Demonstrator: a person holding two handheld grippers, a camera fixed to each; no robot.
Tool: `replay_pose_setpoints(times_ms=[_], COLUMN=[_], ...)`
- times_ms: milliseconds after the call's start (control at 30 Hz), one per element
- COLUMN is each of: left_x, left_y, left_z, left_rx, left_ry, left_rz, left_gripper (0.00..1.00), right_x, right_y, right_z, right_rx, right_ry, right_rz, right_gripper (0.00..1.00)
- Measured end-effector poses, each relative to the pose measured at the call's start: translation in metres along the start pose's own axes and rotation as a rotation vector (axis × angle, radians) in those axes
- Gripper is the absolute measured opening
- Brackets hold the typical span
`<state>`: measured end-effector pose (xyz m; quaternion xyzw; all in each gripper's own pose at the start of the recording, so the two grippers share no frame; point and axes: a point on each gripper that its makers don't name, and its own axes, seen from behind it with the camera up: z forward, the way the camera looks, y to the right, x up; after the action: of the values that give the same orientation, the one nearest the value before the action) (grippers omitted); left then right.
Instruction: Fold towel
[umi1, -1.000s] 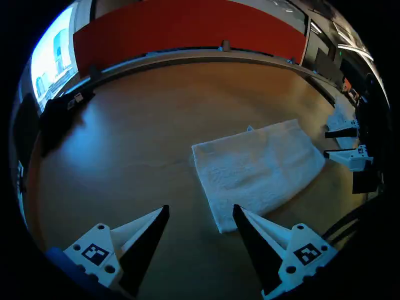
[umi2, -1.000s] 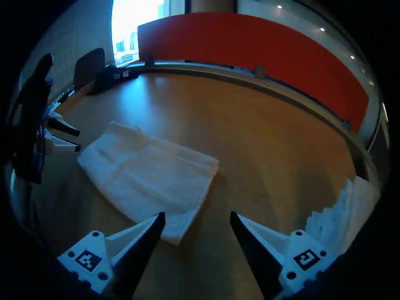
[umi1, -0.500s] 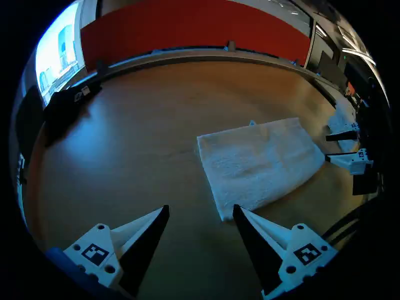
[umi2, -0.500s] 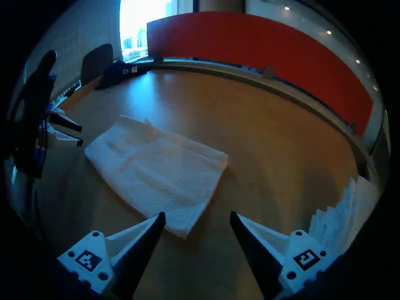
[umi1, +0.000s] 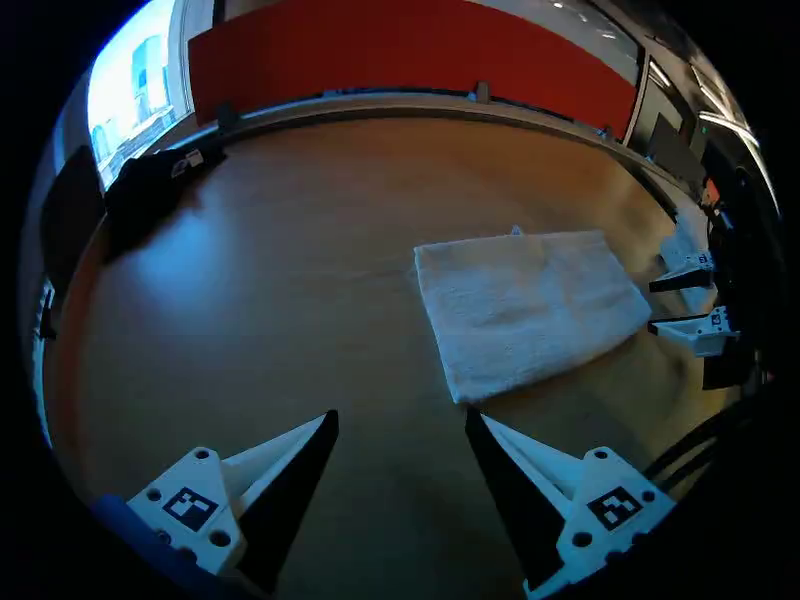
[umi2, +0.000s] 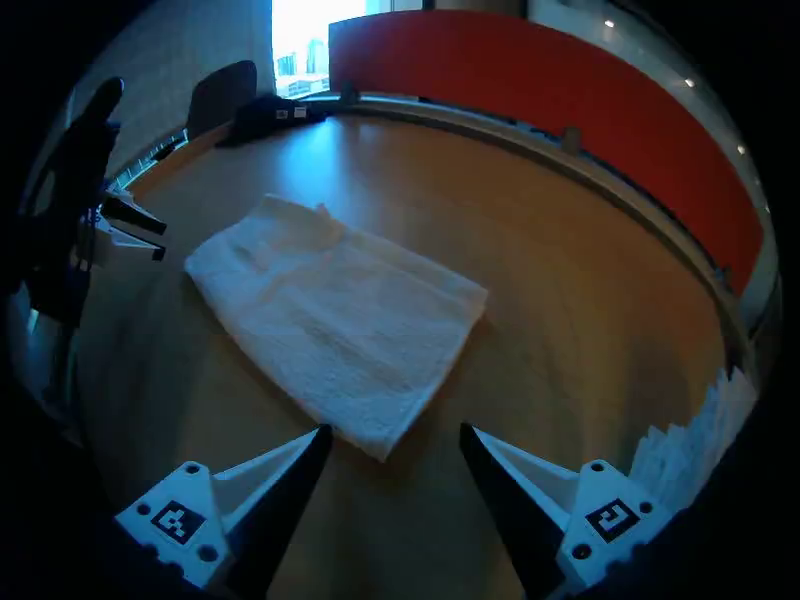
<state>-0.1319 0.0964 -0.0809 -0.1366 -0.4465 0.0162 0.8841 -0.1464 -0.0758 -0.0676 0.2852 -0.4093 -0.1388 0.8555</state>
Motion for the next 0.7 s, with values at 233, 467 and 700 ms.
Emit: replay_pose_setpoints(times_ms=[233,467,700], left_x=[-0.005,-0.006,-0.008], left_y=[-0.002,-0.004,-0.005], left_z=[-0.003,-0.005,-0.006], left_rx=[0.006,0.006,0.004], left_ry=[-0.003,-0.003,-0.004], left_rz=[-0.007,-0.011,-0.012], left_gripper=[0.94,0.94,0.94], right_x=[-0.007,-0.013,-0.014], right_y=[-0.003,-0.010,-0.009], right_z=[0.001,0.002,0.001], right_rx=[0.017,0.049,0.053], right_ry=[-0.027,-0.042,-0.048], right_rz=[-0.025,-0.028,-0.027], right_gripper=[0.82,0.57,0.36])
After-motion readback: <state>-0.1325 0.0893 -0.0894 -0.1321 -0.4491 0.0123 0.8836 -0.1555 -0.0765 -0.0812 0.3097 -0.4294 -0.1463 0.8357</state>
